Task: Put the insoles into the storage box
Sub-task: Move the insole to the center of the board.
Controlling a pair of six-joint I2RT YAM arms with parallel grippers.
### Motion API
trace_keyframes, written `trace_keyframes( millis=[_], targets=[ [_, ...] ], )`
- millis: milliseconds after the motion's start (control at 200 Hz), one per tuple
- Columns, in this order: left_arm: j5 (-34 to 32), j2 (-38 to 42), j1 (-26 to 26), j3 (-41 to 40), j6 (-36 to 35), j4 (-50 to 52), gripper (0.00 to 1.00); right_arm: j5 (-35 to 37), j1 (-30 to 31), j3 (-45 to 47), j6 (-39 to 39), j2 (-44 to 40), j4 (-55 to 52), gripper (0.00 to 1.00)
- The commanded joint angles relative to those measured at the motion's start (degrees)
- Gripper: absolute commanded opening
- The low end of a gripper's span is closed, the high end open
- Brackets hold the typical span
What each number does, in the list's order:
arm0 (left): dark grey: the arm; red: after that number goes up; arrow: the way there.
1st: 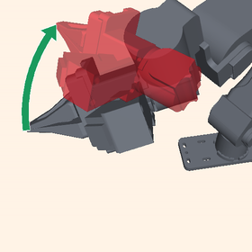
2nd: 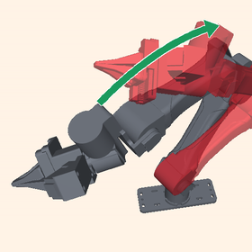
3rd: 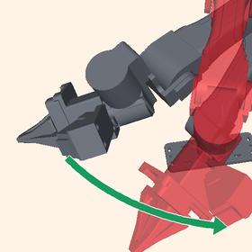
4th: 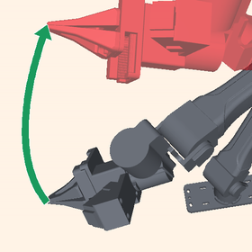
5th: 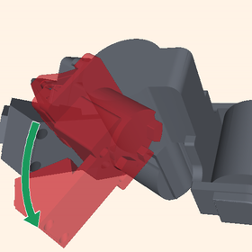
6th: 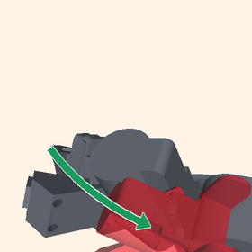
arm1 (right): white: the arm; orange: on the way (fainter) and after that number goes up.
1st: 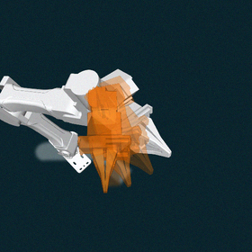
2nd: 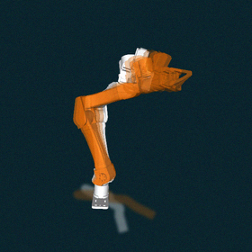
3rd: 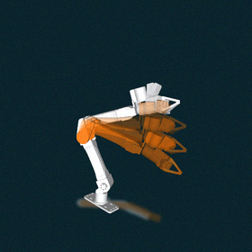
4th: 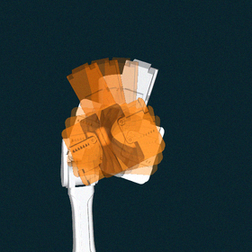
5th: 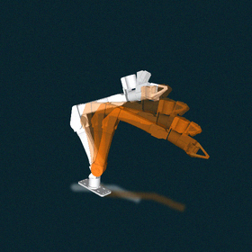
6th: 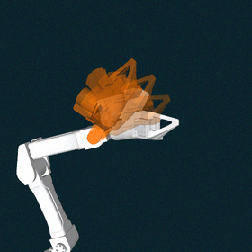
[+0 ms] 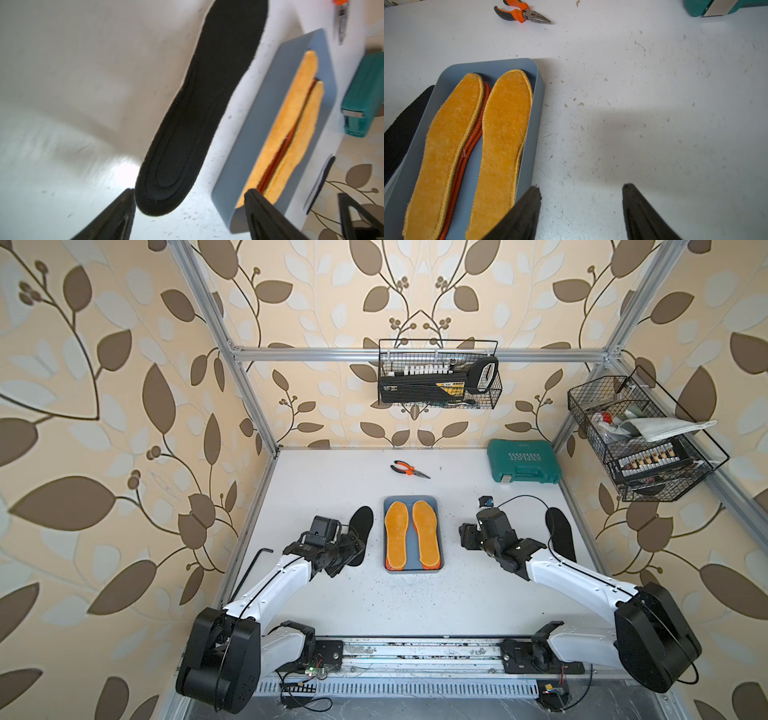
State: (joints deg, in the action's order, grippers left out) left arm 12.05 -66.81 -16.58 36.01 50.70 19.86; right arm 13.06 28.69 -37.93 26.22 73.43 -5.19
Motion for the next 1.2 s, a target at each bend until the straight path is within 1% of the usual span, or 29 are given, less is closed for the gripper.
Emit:
trace_keyframes(
  millis=[0, 110, 175, 250, 315, 380, 405, 435, 510, 555, 615, 685, 750, 795, 835, 920, 960, 1065, 1195],
  targets=[
    [-0.1, -1.0, 0.5, 4.8, -9.1, 0.7, 0.85, -4.8, 0.3, -0.5, -2.6, -0.2, 2.4, 0.65],
    [3.9, -3.9, 3.0, 7.4, -11.4, -0.9, 0.82, -5.5, 1.8, 0.2, -4.1, -0.9, 4.6, 0.65],
    [5.5, -5.9, 3.3, 9.6, -11.9, -0.2, 0.8, -4.7, 2.2, 0.0, -4.2, -0.7, 4.3, 0.65],
    [9.3, -6.8, 3.3, 10.8, -12.7, -1.2, 0.79, -4.1, 2.2, -0.5, -4.1, -0.1, 3.5, 0.65],
    [9.0, -6.9, 3.3, 11.8, -14.1, -0.7, 0.8, -4.1, 2.3, -0.9, -4.0, 0.3, 3.3, 0.65],
    [5.4, -7.3, 3.8, 12.2, -16.5, -0.3, 0.82, -4.4, 2.4, -1.0, -4.0, 0.5, 3.3, 0.65],
    [4.9, -7.7, 4.8, 11.9, -17.4, -1.0, 0.83, -4.5, 2.4, -1.0, -4.0, 0.6, 3.3, 0.66],
    [6.0, -8.5, 6.8, 11.1, -18.3, -3.2, 0.83, -4.5, 2.5, -1.0, -3.9, 0.6, 3.3, 0.65],
    [12.9, -12.5, 13.6, 9.8, -18.0, -8.7, 0.8, -4.8, 2.6, -0.9, -4.0, 0.5, 3.6, 0.65],
    [15.9, -15.2, 16.1, 9.8, -18.7, -11.6, 0.77, -5.1, 2.8, -0.7, -4.2, 0.3, 3.9, 0.66],
    [15.4, -19.9, 16.4, 11.8, -21.1, -11.1, 0.77, -6.1, 3.5, 0.0, -5.2, -0.3, 5.2, 0.66],
    [17.0, -24.1, 16.5, 14.1, -23.1, -11.2, 0.76, -7.5, 5.0, 0.8, -7.0, -1.1, 7.3, 0.67],
    [17.8, -27.2, 16.4, 15.6, -23.9, -11.5, 0.72, -9.1, 6.5, 1.4, -8.6, -1.6, 9.3, 0.67],
    [17.1, -28.8, 16.1, 16.5, -24.5, -11.5, 0.71, -9.8, 7.5, 1.4, -9.2, -1.6, 10.2, 0.68],
    [15.2, -29.7, 15.4, 17.1, -25.3, -11.2, 0.72, -10.2, 8.1, 1.4, -9.6, -1.5, 10.5, 0.67],
    [8.6, -31.6, 13.0, 19.1, -27.1, -8.8, 0.73, -9.9, 8.8, 1.5, -9.9, -1.7, 11.0, 0.68],
    [6.7, -32.8, 11.9, 19.9, -27.7, -8.3, 0.74, -9.8, 8.9, 1.5, -9.9, -1.7, 11.0, 0.68],
    [5.5, -35.9, 11.3, 21.1, -26.7, -8.6, 0.74, -9.1, 8.9, 1.5, -9.7, -1.8, 10.9, 0.68],
    [3.9, -38.6, 10.7, 21.9, -26.0, -9.8, 0.71, -8.6, 9.0, 1.8, -9.5, -2.1, 11.0, 0.68]
  ],
)
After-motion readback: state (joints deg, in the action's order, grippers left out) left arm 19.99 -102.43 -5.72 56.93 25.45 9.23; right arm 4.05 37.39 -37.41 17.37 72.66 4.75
